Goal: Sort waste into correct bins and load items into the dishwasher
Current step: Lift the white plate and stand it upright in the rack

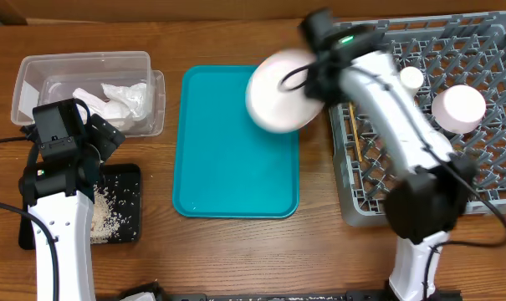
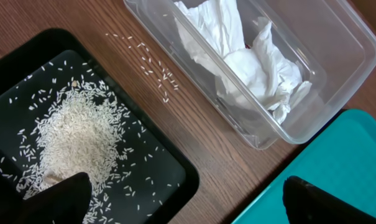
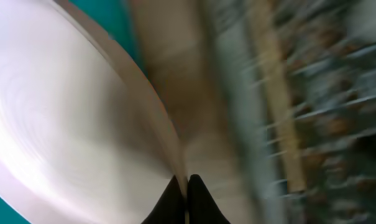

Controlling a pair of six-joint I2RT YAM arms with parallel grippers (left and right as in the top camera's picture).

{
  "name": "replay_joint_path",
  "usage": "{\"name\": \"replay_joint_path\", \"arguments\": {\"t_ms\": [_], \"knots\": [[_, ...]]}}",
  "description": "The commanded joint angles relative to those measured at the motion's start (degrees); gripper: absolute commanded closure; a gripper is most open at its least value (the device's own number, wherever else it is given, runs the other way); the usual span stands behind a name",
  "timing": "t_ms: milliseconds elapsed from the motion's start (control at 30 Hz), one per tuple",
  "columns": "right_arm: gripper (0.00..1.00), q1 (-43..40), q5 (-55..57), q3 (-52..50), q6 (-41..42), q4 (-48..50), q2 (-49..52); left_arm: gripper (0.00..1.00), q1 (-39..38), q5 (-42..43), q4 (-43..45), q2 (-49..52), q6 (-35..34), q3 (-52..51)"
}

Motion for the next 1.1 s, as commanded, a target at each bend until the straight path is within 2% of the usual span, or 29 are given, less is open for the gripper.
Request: {"name": "replay_joint_path", "arguments": {"t_ms": [0,167,233,333,533,733,1067], "knots": [[0.96,-4.72,17.64,4.09,-0.39,0.20,-5.14,0.00,0.15,0.24,0.04,-0.55,1.09,0.85],[0.96,-11.43,31.39,3.82,-0.48,3.63,-5.46,0.00,0.15,0.22,0.04,-0.55,1.09,0.85],[0.96,-13.33,33.90,3.58,-4.24,6.71,-5.07,0.00,0.15,0.22,0.04,-0.55,1.07,0.85],[0.96,-15.15,33.77,3.52,-10.08,11.28,-4.00,0.00,0.15,0.22,0.04,-0.52,1.09,0.85],[0.96,-15.80,33.53,3.52,-15.08,15.67,-0.94,0.00,0.15,0.22,0.04,-0.52,1.09,0.85],[0.96,-15.30,29.20,3.37,-15.02,15.30,2.58,0.00,0.15,0.22,0.04,-0.55,1.09,0.85],[0.96,-13.29,29.03,1.70,-15.02,15.41,3.72,0.00,0.15,0.22,0.04,-0.55,1.09,0.85]]}}
